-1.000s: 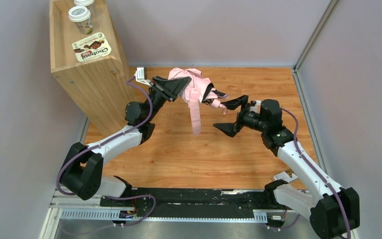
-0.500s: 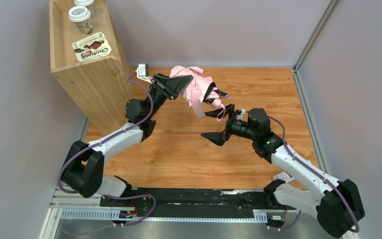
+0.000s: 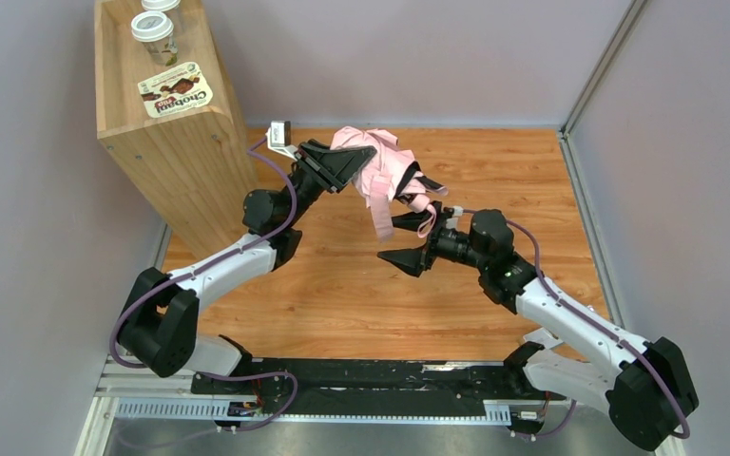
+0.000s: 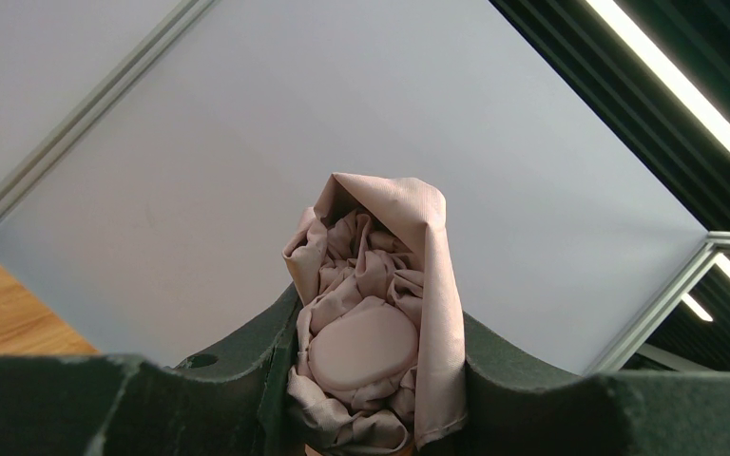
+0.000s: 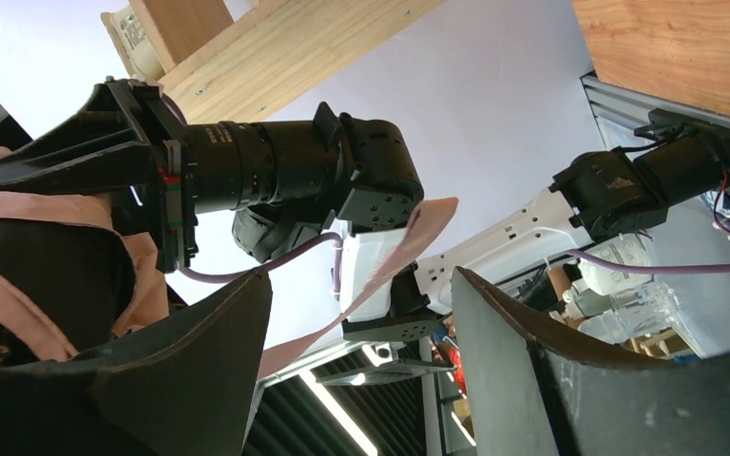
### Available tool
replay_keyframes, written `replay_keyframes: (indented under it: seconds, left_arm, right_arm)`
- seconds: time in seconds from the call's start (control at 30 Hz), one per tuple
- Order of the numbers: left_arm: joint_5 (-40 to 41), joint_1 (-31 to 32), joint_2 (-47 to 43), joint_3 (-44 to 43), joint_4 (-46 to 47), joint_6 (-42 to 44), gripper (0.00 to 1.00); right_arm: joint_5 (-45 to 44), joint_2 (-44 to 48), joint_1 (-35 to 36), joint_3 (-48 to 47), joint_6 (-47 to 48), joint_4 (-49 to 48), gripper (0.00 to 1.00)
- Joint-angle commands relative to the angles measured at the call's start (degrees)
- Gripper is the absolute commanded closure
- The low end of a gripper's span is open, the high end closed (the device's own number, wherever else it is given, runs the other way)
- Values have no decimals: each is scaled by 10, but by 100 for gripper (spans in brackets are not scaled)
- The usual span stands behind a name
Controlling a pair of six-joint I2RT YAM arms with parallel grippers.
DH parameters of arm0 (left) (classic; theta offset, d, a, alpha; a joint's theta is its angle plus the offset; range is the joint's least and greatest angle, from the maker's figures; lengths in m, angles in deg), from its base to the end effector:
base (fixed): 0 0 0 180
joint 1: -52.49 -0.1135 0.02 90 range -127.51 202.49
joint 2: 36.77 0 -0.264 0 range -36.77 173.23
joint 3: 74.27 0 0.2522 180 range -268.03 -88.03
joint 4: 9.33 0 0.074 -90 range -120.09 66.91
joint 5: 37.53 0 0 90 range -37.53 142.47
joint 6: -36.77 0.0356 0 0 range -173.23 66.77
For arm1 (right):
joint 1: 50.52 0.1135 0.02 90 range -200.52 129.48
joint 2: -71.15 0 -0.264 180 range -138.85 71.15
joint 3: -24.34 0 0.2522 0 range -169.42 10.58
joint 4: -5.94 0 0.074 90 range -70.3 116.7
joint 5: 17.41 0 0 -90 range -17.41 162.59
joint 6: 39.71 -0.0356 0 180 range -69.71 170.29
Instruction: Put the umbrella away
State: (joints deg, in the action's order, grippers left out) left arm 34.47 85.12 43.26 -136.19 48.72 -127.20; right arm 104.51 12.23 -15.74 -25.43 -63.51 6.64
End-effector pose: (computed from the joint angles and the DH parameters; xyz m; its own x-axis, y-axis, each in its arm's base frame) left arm 0.2439 -0.1692 0.3644 -0.5354 -0.7426 -0.4024 0.7163 -0.1468 -0.6821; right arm 0.1826 0.1497 0.2817 -0.7778 0.4054 0.4804 0.4966 -0.0721 0.8650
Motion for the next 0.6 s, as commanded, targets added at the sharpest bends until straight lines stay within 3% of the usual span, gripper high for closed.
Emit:
replay_keyframes:
  seconds: [0.0,0.13,0.33,0.47,0.57]
  left_arm:
    - [1,3,-3,-34,120,8,100]
    - [2,9,0,-39,119,4,100]
    - [20,30,5,-28,119,-26,100]
    - [34,44,2,-2,119,-85,100]
    - [53,56,0,24,119,-133,100]
  right_arm:
    - [-14,-7,13,-26,-136,-34,29]
    - [-17,-14,19,-29,-134,-47,42]
    - [-42,-39,18,-33,-101,-87,99]
    - [-31,-107,2,-50,-51,-204,100]
    - [-4,-138,-23,-78,11,-210,100]
